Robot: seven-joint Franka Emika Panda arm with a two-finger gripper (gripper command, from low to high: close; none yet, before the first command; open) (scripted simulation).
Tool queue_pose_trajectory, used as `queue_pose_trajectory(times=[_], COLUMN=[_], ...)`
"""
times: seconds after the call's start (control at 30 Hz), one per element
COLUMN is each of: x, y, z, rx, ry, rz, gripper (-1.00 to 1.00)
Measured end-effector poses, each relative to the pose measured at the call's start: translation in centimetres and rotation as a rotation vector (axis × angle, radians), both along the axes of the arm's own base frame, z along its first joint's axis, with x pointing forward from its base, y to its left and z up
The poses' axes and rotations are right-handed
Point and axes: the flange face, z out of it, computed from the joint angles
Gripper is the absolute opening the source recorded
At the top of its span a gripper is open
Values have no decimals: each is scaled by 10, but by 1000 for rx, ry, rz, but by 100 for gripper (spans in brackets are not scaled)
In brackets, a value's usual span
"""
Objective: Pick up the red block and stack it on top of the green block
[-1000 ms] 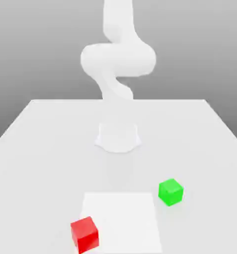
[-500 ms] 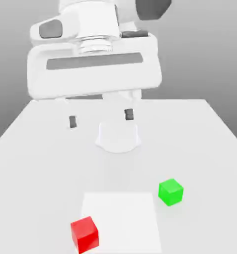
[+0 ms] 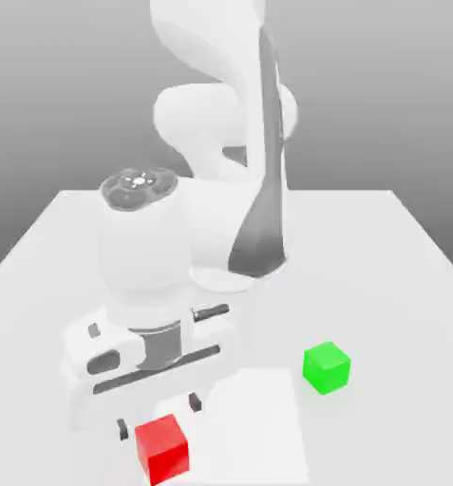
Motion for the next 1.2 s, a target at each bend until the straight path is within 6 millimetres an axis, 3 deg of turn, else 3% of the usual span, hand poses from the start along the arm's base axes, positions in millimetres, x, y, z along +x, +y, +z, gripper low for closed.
queue_pose_trajectory(times=[0.03, 0.23, 0.4, 0.43, 0.57, 0.6, 0.7, 0.87, 1.07, 1.1, 1.2], x=[-1, -1, 0, -3, -33, -44, -86, -154, -162, -162, -162], y=[0, 0, 0, 7, 85, 115, 177, 226, 232, 232, 232], z=[-9, -13, 36, 45, 63, 67, 77, 84, 37, 28, 28], rx=[0, 1, 0, 5, 30, 33, 34, 7, 1, 1, 1], ry=[1, 3, 2, 4, 15, 17, 19, 6, 4, 4, 4], rz=[0, -1, 1, 17, 216, 296, 495, 737, 770, 771, 770], gripper=[-100, -100, -100, -100, -100, -100, -100, -100, -100, 100, 100])
